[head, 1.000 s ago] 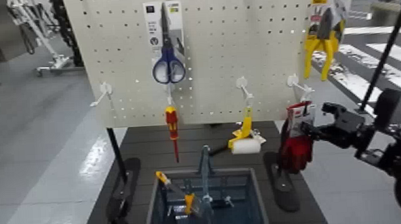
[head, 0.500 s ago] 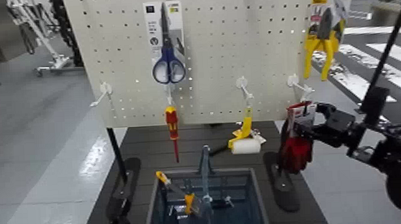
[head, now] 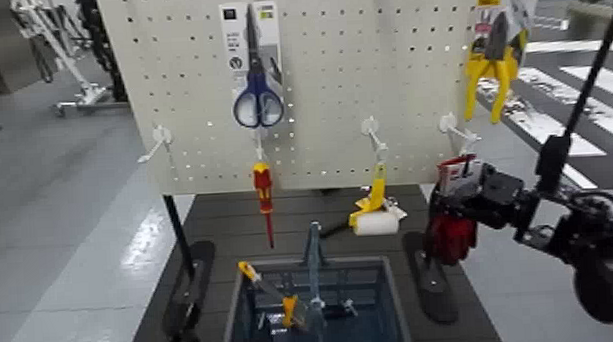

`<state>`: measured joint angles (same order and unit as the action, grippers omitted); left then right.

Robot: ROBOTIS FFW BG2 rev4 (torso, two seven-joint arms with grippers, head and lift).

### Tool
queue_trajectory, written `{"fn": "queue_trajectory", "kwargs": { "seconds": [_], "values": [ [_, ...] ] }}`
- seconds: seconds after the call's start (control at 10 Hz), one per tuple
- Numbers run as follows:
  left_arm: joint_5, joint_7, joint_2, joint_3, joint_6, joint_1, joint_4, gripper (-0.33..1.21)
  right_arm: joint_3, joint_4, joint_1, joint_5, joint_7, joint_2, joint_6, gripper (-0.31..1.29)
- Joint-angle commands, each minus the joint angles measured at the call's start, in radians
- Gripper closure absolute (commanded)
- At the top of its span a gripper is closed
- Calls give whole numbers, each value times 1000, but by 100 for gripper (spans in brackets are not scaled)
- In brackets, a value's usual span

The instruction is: Put the red colored gloves into the crate.

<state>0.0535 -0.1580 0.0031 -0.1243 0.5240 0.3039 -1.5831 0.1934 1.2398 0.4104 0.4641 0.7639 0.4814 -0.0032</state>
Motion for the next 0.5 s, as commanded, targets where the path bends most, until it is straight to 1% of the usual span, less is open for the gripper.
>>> {"fn": "queue_trajectory", "kwargs": {
  "seconds": [0.1, 0.3, 0.4, 0.5],
  "values": [
    [2, 0, -107, 0, 1, 0, 0, 9, 21, 0, 8, 5, 6, -1, -3, 5],
    [3, 0, -107, 0, 1, 0, 0, 9, 26, 0, 13, 8, 14, -3, -3, 11],
    [3, 0, -107, 0, 1, 1, 0, 9, 26, 1, 13, 10, 14, -3, -1, 25],
    [3, 0, -107, 0, -1, 1, 0, 9, 23, 3, 13, 10, 11, -3, 5, 62]
  ]
}}
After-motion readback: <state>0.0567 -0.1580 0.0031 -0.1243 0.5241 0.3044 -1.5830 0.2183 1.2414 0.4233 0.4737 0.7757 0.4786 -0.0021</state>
